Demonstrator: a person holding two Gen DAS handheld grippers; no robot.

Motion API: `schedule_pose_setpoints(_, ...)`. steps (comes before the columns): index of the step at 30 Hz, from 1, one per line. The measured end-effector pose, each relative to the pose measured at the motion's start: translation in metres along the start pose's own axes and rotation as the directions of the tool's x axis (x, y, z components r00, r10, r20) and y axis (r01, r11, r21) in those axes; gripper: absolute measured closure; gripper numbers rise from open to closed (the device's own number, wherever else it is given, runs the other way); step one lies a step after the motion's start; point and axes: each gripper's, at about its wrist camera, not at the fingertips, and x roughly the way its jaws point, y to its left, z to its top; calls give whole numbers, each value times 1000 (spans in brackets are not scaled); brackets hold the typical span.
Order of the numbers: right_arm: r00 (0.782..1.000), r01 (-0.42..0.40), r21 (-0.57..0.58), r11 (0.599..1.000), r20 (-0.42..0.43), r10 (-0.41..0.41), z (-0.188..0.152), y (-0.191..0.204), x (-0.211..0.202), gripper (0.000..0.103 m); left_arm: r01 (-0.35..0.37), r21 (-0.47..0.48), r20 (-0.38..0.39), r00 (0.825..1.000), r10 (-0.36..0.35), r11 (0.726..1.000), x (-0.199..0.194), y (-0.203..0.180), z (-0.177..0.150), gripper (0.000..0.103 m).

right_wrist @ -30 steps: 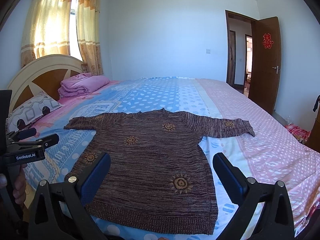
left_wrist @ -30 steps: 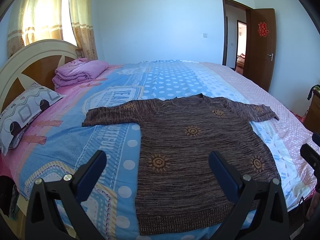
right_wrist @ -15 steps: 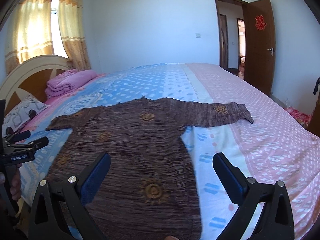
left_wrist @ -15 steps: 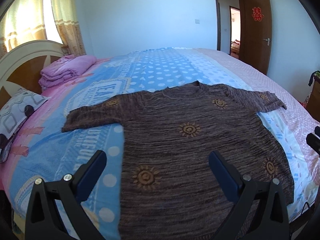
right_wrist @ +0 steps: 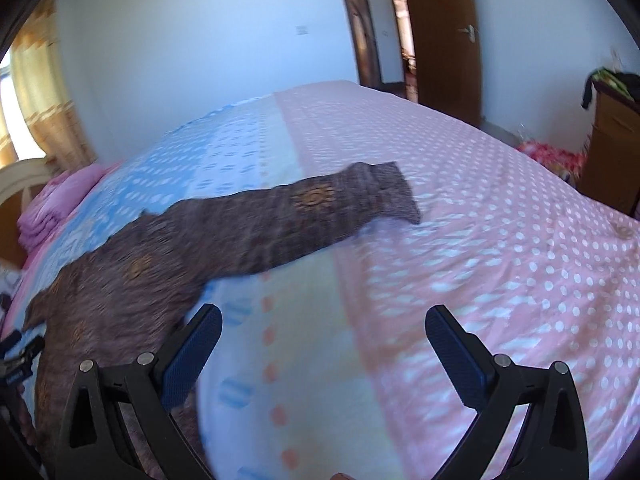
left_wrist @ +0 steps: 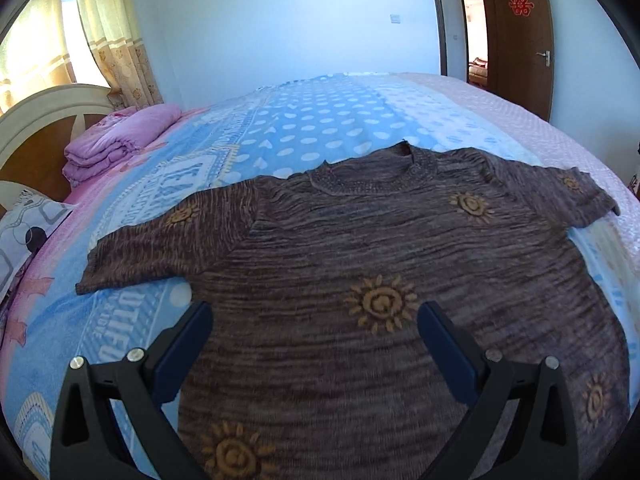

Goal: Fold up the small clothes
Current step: 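Move the right gripper to the sweater's sleeve cuff and close on it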

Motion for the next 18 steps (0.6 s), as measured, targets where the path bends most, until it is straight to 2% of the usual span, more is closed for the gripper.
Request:
schedule_pose_setpoints(2,1000,16,28,999,-11,-16,12,-14,17,4,-10,11,-4,1000,10,1000,10,-4,6,0)
schedule_pose_setpoints(3,1000,18,44,999,-20,-17,17,-20,24,9,-14,13,-7,1000,14,1000,15,-6,9,0)
schedule_pose_setpoints(8,998,22,145,989,-69,-12,43,-49,58,17,-34,11,-35,999,34,999,43,-11,24,0)
schedule_pose_setpoints(10,997,16,159,987,-77,-4,54,-55,70,24,-41,9,-47,998,42,999,52,-12,28,0)
schedule_pose_setpoints(12,996,2,186,983,-89,15,64,-63,84,31,-40,-8,-56,998,40,999,59,-11,30,0)
schedule_pose_setpoints(15,995,22,199,980,-104,-1,77,-69,99,36,-41,-40,-71,997,38,998,67,-5,29,0)
schedule_pose_setpoints(18,989,19,224,974,-145,14,86,-74,116,51,-39,-55,-86,996,34,998,72,-4,26,0)
